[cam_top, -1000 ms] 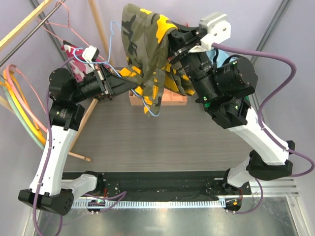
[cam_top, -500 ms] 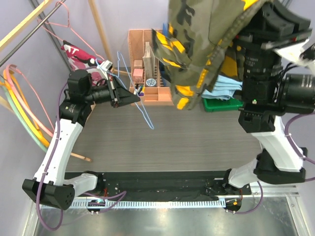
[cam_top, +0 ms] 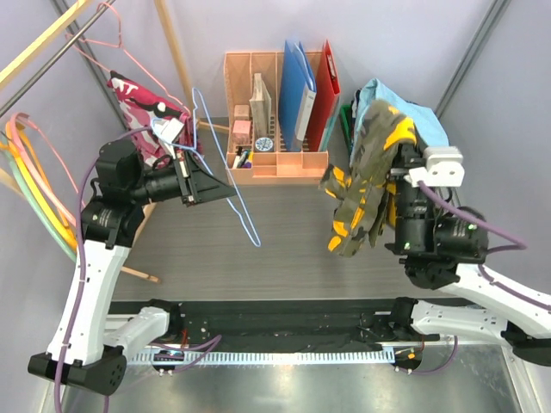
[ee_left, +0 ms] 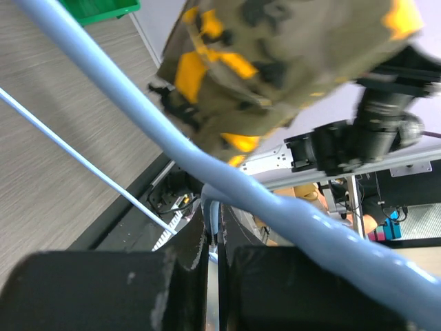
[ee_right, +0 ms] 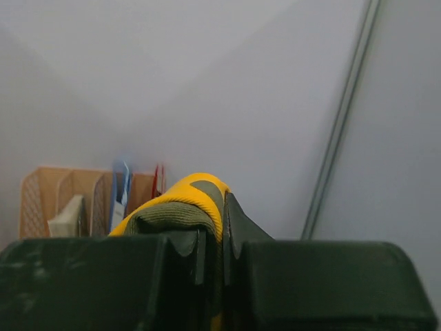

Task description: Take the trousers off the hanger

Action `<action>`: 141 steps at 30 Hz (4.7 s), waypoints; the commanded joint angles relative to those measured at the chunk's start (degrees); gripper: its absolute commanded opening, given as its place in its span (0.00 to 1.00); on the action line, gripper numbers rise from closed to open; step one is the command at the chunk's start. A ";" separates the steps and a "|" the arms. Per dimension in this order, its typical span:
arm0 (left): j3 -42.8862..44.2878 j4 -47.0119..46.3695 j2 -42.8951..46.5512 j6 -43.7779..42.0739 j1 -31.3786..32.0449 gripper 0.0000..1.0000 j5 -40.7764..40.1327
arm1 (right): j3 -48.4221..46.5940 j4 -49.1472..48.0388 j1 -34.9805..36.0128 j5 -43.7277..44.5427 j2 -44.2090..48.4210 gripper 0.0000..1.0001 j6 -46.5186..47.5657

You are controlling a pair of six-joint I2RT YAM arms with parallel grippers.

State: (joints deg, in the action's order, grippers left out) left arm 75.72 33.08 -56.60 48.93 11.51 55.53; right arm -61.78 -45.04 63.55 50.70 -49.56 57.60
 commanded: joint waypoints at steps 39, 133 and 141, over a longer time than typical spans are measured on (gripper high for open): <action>0.56 -5.48 -6.33 -3.49 -0.17 0.00 5.03 | -82.60 30.25 -55.99 -13.25 -94.89 0.07 -35.78; 3.39 1.20 6.32 11.98 -0.08 0.17 -14.48 | -23.30 55.67 13.62 -20.28 -30.33 0.01 -49.85; -1.81 -5.75 18.08 12.60 -0.08 0.77 -16.41 | -22.77 55.23 8.53 -29.93 -28.66 0.01 -60.67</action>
State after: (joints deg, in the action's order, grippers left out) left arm 73.49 33.23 -43.97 61.80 11.29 38.22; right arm -82.30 13.91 75.44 27.79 -79.66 3.86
